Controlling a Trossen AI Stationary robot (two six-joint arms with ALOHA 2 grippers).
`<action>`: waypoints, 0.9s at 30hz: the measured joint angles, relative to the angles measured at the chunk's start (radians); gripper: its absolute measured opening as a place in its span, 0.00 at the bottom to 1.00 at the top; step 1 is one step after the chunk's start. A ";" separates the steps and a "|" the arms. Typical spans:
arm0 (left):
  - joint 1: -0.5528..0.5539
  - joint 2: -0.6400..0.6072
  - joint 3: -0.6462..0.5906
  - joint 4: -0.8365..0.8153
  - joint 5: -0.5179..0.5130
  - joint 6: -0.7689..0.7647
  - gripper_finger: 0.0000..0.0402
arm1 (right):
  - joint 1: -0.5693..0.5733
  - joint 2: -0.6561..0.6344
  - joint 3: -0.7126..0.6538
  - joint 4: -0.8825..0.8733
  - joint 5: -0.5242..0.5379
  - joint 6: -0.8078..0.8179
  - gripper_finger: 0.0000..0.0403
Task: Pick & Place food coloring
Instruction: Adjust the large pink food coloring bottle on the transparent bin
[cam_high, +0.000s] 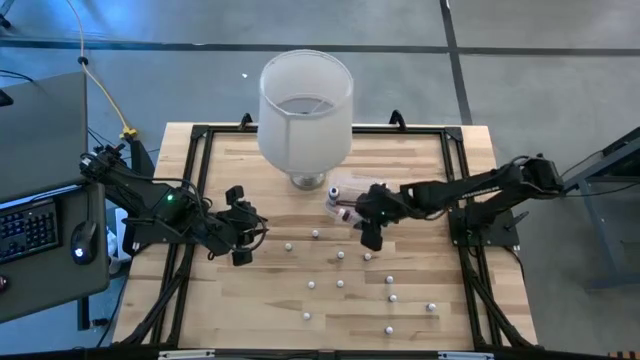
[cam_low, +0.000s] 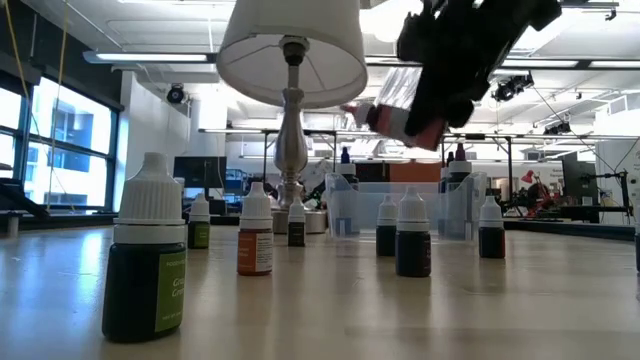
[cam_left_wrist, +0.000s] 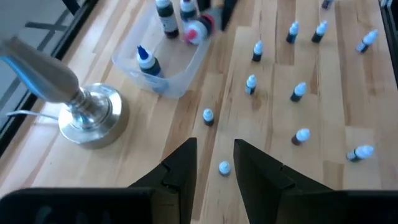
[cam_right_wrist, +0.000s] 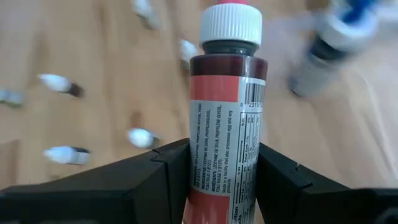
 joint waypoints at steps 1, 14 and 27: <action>0.000 0.000 0.000 0.012 -0.003 0.000 0.26 | 0.013 0.000 -0.007 0.034 0.000 -0.016 0.35; 0.032 0.039 0.001 0.268 -0.196 0.026 0.26 | 0.180 0.000 -0.087 0.460 0.154 -0.167 0.35; 0.135 0.149 0.001 0.462 0.055 0.241 0.26 | 0.195 0.000 -0.099 0.528 0.169 -0.189 0.35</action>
